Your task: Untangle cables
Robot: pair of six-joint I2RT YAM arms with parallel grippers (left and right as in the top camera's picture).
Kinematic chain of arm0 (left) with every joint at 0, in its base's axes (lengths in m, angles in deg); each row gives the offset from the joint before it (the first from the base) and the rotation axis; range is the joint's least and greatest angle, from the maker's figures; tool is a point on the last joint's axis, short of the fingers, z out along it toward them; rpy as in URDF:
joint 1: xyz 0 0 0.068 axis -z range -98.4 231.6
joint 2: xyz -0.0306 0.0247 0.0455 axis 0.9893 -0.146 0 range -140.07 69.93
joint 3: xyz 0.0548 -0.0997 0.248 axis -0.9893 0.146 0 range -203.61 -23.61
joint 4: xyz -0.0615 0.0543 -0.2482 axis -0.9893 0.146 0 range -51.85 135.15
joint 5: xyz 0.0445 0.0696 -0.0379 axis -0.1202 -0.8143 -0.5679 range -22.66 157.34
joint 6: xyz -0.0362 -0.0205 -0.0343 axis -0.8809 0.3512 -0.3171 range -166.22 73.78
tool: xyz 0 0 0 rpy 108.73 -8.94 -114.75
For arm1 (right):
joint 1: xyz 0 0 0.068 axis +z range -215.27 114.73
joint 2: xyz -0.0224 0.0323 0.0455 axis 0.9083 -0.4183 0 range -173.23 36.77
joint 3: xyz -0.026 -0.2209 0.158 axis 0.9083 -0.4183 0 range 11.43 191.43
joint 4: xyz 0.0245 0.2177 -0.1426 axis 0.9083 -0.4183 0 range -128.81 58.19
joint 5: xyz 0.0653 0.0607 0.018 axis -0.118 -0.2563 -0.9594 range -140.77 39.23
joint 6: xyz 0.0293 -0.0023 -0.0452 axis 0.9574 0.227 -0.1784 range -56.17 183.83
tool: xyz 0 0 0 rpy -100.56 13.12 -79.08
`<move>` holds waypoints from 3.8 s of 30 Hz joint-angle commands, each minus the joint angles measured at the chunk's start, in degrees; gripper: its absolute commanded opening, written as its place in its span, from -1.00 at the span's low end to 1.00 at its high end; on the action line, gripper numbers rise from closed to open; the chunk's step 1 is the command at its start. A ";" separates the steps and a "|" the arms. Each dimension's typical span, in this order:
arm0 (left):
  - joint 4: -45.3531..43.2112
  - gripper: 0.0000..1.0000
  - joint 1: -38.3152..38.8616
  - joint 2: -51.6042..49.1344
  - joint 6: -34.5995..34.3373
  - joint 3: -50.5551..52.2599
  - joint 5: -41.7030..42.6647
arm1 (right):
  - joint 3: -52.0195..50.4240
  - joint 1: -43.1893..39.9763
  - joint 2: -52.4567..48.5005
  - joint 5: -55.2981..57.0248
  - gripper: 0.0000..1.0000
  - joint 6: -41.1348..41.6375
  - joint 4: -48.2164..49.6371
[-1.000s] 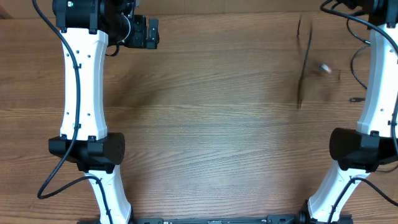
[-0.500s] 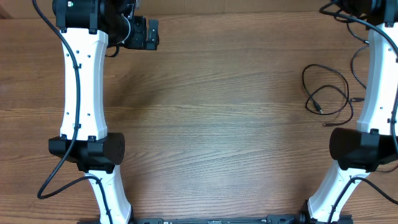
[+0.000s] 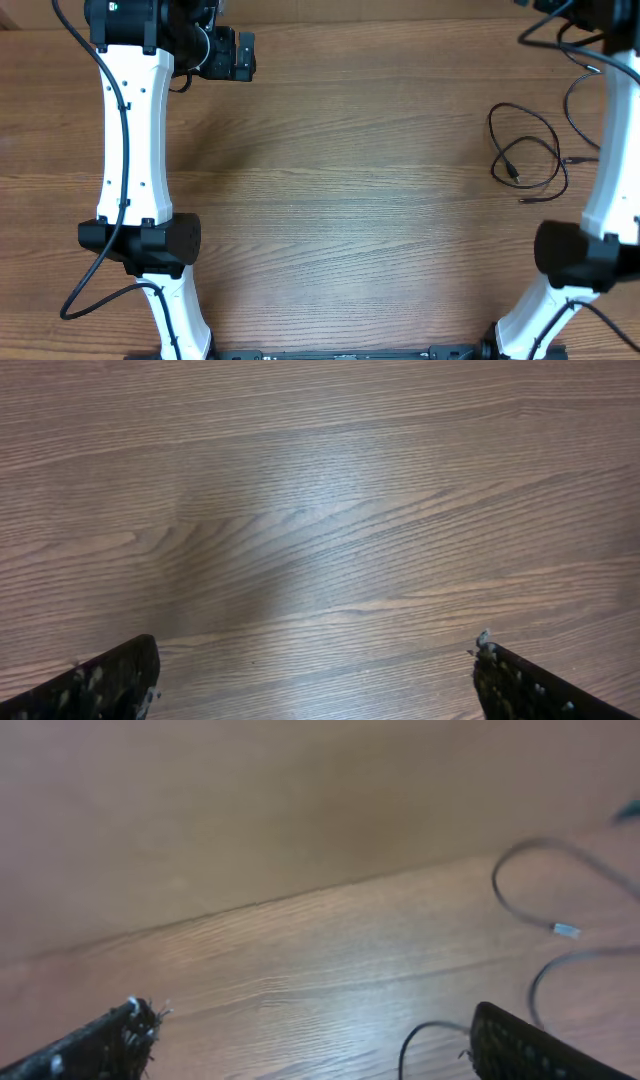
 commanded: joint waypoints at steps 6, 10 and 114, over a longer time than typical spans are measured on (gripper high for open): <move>-0.20 1.00 0.37 1.36 -0.57 -1.20 0.48 | 0.63 0.37 4.46 -29.49 1.00 -24.02 0.63; -0.20 1.00 0.37 1.36 -0.57 -1.20 0.48 | 0.63 0.37 4.74 -35.06 1.00 -24.00 3.45; 0.96 0.99 0.37 1.36 -0.66 -1.20 0.63 | -143.71 6.32 98.25 -0.02 1.00 -5.51 66.62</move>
